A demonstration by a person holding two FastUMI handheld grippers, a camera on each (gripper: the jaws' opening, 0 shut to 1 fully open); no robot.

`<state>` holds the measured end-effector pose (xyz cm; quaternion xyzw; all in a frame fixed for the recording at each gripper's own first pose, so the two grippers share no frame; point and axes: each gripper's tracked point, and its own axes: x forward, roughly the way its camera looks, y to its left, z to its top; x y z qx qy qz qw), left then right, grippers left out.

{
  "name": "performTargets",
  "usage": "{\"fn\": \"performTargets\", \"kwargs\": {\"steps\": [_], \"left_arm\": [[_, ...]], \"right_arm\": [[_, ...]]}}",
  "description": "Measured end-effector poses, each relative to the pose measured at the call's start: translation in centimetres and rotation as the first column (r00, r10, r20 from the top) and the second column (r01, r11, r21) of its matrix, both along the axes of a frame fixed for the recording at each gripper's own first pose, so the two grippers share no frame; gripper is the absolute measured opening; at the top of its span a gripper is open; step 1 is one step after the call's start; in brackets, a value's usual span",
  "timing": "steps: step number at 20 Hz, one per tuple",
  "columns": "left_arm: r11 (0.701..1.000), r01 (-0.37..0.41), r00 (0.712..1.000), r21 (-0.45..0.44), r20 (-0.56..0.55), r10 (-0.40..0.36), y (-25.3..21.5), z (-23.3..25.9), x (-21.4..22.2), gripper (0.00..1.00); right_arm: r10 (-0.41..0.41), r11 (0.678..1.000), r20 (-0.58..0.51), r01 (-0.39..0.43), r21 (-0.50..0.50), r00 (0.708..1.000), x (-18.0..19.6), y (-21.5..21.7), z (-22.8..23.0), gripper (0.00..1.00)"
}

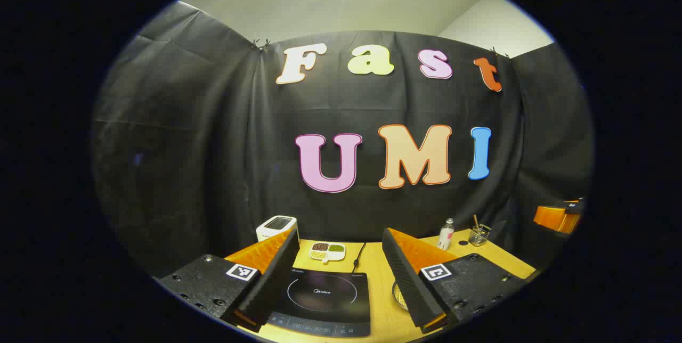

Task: First push the handle of the pot to place it horizontally, then grasp the pot with both hands and set it on the induction cooktop.

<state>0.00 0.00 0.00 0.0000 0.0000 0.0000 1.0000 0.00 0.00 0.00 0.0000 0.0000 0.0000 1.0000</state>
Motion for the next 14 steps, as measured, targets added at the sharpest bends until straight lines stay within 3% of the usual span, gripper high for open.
{"fn": "performTargets", "kwargs": {"steps": [3, 9, 10, 13, 14], "left_arm": [[1.0, 0.011, 1.0, -0.006, -0.018, -0.011, -0.4, -0.8, 0.7, 0.92], [1.0, 0.003, 0.997, -0.024, -0.079, -0.005, 0.0, -2.5, 2.1, 0.96], [1.0, 0.001, 0.996, -0.022, -0.085, -0.003, 0.2, -2.7, 2.2, 0.93], [1.0, -0.014, 0.995, -0.002, -0.102, 0.014, 1.1, -3.4, 3.1, 0.92], [1.0, -0.019, 0.994, 0.002, -0.105, 0.019, 1.5, -3.6, 3.3, 0.96]], "right_arm": [[-0.018, 1.0, 0.004, 0.018, -0.021, 1.0, 0.8, -0.3, 0.3, 0.92], [-0.022, 0.999, 0.012, 0.022, -0.048, 1.0, 2.8, 0.1, 0.9, 0.92], [-0.02, 0.999, 0.009, 0.021, -0.044, 1.0, 3.1, 0.2, 0.9, 0.98], [-0.019, 0.999, -0.004, 0.019, -0.04, 1.0, 4.0, 0.7, 0.6, 0.92], [-0.019, 0.999, -0.01, 0.019, -0.044, 1.0, 4.3, 0.9, 0.4, 0.92]]}}
